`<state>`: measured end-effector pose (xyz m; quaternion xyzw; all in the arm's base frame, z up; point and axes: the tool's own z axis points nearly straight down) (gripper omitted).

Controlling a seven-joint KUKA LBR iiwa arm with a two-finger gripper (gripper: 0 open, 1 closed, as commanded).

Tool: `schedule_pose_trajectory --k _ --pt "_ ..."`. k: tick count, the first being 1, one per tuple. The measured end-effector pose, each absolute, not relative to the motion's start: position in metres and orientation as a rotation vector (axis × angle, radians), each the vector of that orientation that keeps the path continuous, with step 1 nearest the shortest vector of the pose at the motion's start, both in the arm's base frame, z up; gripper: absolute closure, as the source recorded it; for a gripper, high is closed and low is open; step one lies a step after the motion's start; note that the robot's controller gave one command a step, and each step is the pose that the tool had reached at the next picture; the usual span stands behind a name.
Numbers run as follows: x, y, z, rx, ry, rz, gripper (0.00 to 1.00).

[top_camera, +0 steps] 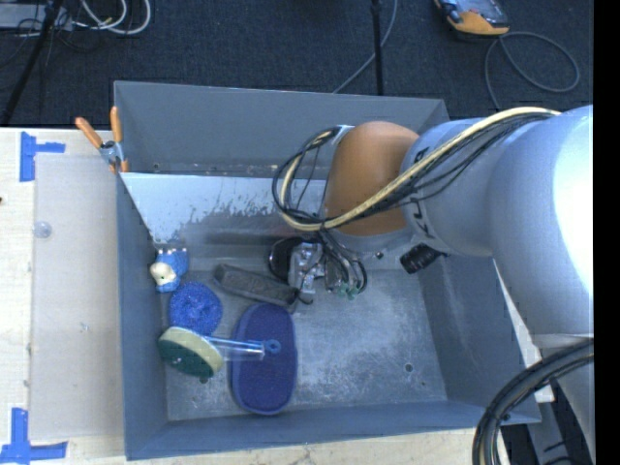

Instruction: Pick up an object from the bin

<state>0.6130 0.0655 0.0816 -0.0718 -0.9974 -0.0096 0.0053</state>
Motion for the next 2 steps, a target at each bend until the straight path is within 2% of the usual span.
schedule_pose_trajectory --k 1,2 --pt "0.612 0.066 0.085 -0.223 -3.123 -0.03 1.0" --pt "0.61 0.063 0.099 -0.224 -3.119 -0.021 1.0"
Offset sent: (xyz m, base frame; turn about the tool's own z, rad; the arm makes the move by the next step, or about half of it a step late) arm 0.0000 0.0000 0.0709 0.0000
